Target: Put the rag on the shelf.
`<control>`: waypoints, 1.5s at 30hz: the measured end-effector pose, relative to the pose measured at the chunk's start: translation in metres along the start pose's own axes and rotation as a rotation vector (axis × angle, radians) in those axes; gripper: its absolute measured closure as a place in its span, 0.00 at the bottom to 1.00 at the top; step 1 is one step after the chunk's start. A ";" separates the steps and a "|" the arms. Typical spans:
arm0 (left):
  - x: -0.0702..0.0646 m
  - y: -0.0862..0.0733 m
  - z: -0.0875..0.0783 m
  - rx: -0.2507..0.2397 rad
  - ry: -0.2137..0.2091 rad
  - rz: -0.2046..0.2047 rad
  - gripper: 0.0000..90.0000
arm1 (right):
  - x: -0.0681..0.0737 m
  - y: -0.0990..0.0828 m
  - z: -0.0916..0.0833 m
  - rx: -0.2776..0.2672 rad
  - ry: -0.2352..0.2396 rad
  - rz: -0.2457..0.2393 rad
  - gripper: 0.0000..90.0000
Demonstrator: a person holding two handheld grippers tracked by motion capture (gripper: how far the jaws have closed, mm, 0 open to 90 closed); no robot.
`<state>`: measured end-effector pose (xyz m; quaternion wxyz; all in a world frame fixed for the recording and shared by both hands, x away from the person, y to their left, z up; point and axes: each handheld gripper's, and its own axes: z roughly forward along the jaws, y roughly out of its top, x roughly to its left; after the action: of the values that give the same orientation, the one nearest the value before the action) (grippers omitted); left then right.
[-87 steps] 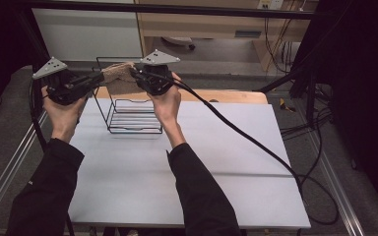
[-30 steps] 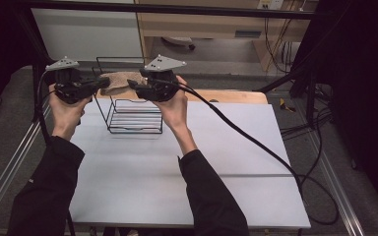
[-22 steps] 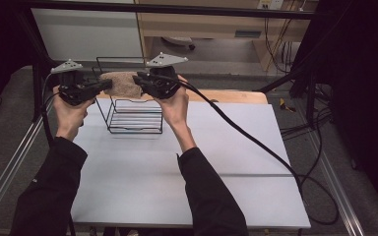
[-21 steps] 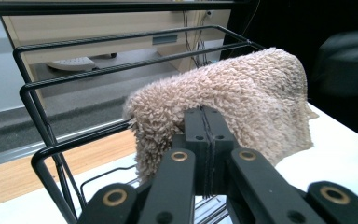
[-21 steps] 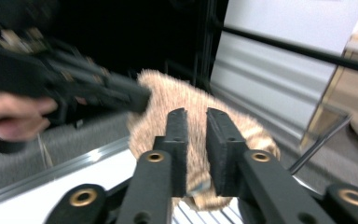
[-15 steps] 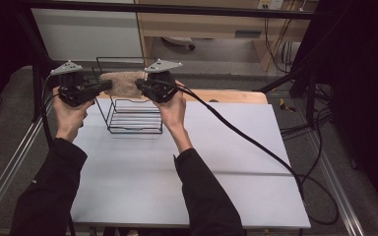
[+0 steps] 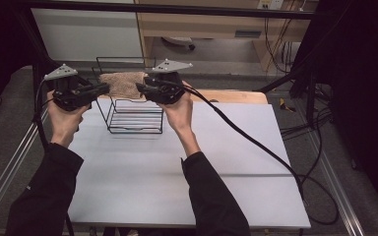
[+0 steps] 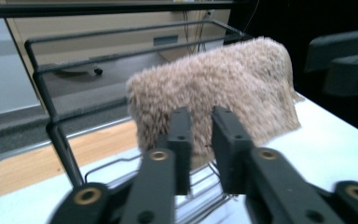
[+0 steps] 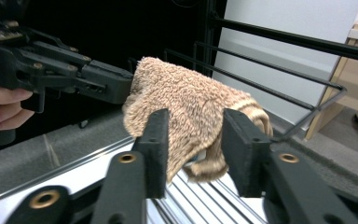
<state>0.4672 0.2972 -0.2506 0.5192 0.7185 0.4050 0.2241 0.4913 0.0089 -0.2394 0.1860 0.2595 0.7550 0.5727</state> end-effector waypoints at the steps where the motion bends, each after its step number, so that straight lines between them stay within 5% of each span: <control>1: -0.001 -0.002 -0.001 0.002 -0.003 0.003 0.80 | -0.001 -0.002 -0.003 0.001 0.002 0.001 0.59; 13: -0.015 -0.044 -0.005 0.064 -0.019 0.054 0.41 | -0.023 -0.040 -0.046 0.044 0.001 0.079 0.18; 20: -0.024 -0.073 0.001 0.112 -0.034 0.060 0.23 | -0.042 -0.068 -0.077 0.067 -0.006 0.130 0.08; 31: -0.036 -0.111 0.011 0.151 -0.058 0.053 0.09 | -0.068 -0.122 -0.122 0.140 -0.013 0.180 0.02; 45: -0.050 -0.153 0.016 0.185 -0.098 0.050 0.08 | -0.081 -0.188 -0.170 0.169 -0.028 0.219 0.02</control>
<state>0.3972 0.2677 -0.3935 0.4639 0.7835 0.3798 0.1632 0.4241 -0.2102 -0.3748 0.1103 0.3630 0.7650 0.5205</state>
